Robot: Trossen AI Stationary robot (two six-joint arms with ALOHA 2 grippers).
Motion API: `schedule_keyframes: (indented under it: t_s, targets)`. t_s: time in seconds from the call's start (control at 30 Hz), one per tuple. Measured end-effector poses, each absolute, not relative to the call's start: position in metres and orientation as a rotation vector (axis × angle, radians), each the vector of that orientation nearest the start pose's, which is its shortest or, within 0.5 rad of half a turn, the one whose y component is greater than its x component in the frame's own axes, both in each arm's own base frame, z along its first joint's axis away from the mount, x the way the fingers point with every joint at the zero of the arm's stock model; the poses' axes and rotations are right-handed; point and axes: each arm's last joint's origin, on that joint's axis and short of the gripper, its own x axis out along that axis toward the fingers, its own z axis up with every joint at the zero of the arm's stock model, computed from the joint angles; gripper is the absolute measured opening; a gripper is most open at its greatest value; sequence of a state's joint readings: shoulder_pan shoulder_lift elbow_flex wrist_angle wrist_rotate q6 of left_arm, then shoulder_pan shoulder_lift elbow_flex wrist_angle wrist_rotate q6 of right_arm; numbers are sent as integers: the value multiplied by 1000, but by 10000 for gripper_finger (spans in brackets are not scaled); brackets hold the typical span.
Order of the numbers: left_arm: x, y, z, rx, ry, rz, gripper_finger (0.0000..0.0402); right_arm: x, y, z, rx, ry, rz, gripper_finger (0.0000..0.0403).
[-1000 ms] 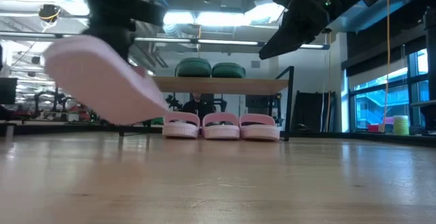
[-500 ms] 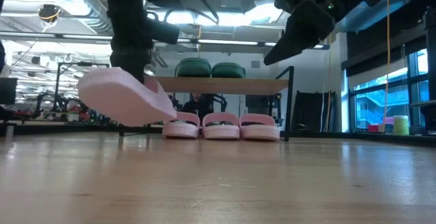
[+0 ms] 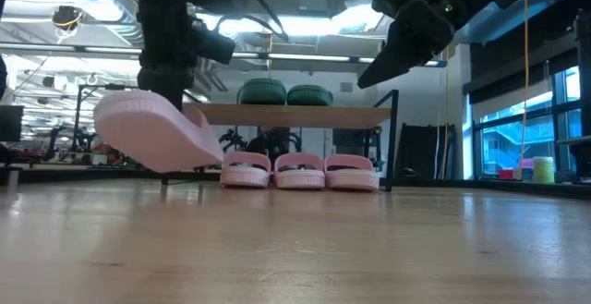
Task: Pick and place slides into the shelf
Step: Put the pink slipper under the shelf
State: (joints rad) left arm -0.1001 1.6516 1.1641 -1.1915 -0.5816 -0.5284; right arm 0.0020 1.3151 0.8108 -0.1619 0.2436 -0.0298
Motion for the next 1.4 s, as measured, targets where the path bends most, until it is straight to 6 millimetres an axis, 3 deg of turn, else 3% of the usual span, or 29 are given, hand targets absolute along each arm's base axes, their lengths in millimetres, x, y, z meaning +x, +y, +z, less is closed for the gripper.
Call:
schedule_keyframes:
  t_s: [0.43, 0.67, 1.0, 1.4]
  targets:
    - [275, -10, 182, 161, 1508, 757, 1, 273, -6, 235, -107, 657, -224, 221]
    - [284, -9, 179, 193, 1464, 703, 1, 273, -7, 235, -106, 651, -224, 221]
    - [284, 20, 179, 155, 1469, 801, 8, 273, -6, 235, -106, 651, -224, 221]
    - [293, 47, 179, 147, 1405, 794, 5, 273, -6, 235, -109, 651, -223, 221]
